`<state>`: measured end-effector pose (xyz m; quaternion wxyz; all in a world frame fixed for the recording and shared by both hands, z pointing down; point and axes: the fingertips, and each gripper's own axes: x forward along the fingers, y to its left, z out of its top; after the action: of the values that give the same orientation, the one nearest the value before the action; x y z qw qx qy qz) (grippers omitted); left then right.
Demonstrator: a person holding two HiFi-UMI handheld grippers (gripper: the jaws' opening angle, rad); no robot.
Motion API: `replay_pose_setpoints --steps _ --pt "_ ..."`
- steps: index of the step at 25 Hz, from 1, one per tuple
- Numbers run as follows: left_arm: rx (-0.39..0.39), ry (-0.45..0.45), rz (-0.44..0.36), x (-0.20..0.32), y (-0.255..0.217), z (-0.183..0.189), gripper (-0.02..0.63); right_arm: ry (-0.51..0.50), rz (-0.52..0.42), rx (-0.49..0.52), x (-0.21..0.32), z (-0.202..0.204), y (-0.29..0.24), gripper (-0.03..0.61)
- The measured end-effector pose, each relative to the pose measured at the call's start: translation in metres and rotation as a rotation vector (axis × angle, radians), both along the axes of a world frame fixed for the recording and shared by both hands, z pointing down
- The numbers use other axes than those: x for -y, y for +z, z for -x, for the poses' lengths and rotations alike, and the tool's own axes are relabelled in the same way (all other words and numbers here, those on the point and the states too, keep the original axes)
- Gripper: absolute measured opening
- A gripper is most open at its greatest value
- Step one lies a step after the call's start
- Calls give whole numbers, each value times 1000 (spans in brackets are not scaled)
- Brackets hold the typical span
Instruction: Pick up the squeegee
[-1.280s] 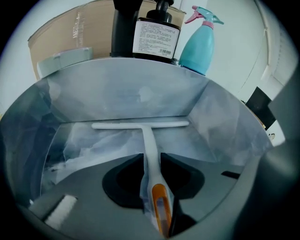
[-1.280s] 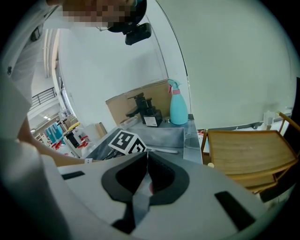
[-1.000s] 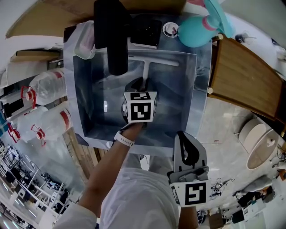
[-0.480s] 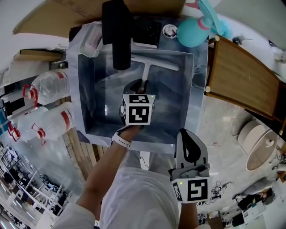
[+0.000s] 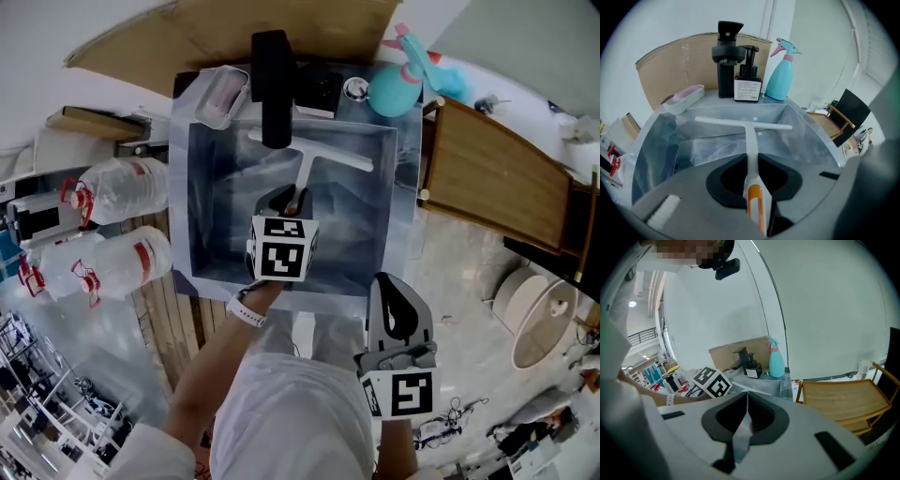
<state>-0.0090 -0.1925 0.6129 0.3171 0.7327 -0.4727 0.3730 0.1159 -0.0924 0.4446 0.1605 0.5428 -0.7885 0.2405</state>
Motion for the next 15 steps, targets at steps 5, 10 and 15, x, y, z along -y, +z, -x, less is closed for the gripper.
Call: replay_pose_setpoints --steps 5,10,15 --pt "-20 -4 -21 -11 -33 7 69 -11 -27 -16 -11 7 -17 6" --pt "-25 3 -48 -27 -67 17 69 -21 -64 -32 -22 13 -38 6" --pt "-50 8 -115 -44 -110 29 69 -33 -108 -49 -27 17 -63 6"
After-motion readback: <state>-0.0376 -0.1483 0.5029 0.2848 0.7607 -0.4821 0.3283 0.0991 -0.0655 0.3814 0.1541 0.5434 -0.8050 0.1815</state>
